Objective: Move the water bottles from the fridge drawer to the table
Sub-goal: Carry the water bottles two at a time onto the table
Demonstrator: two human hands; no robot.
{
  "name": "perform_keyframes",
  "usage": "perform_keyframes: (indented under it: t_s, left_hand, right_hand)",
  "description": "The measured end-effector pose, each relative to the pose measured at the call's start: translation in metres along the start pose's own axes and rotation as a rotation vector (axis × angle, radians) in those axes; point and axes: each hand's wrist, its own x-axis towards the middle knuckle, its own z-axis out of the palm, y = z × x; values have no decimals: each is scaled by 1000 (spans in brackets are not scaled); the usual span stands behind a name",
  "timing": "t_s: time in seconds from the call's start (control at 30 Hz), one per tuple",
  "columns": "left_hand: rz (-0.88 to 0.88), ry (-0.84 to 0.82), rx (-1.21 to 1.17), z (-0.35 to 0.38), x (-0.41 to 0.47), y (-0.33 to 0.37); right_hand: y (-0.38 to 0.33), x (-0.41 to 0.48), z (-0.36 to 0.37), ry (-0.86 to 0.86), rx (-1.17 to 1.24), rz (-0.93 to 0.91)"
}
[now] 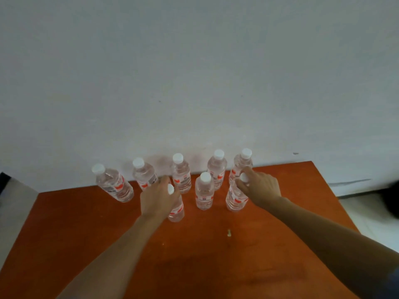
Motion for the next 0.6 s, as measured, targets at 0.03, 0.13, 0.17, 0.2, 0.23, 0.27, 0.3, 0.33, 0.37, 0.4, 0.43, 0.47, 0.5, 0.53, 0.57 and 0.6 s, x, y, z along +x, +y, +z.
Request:
perform_keyframes:
  t_s: [0.03, 0.13, 0.17, 0.2, 0.23, 0.27, 0.3, 0.33, 0.37, 0.4, 0.43, 0.47, 0.5, 0.53, 0.57, 0.6]
  left_hand:
    - [-1, 1, 3, 2, 2, -2]
    - [5, -2, 34, 7, 3, -6]
    - [9, -7, 39, 8, 2, -6]
    - [15, -18, 41, 8, 1, -6]
    - [22, -27, 46, 8, 0, -5]
    - [31, -37, 65, 5, -2, -3]
    - [51, -45, 112, 3, -3, -3]
    - [84, -44, 182, 0, -4, -2]
    - [126, -30, 260, -3, -4, -1]
    - [171, -5, 322, -8, -5, 3]
    - [221, 25, 349, -12, -6, 9]
    - [272, 56, 346, -18, -8, 19]
    - [326, 88, 326, -22, -12, 31]
    - [377, 99, 301, -27, -17, 47]
    - [424, 78, 273, -30, -25, 65]
    - [461, 35, 243, -33, -35, 86]
  right_hand:
    - [-2, 1, 0, -1, -7, -5]
    - [-9, 1, 1, -11, -29, -10]
    - [-10, 1, 1, -13, -31, -7]
    - [-9, 0, 2, -13, -29, -6]
    - [-8, -2, 2, -12, -22, -7]
    - [-6, -3, 4, -16, -12, -12]
    - [-3, -5, 4, -28, -3, -16]
    - [1, -7, 4, -47, 3, -15]
    - [4, -10, 3, -64, 10, -10]
    - [8, -15, 1, -67, 23, -2]
    - [13, -21, -2, -59, 46, 7]
    - [19, -29, -7, -38, 67, 18]
    - [26, -39, -12, -21, 73, 27]
    - [35, -51, -18, -12, 60, 34]
    - [47, -65, -22, -14, 42, 44]
    - [60, -80, -27, -23, 31, 61]
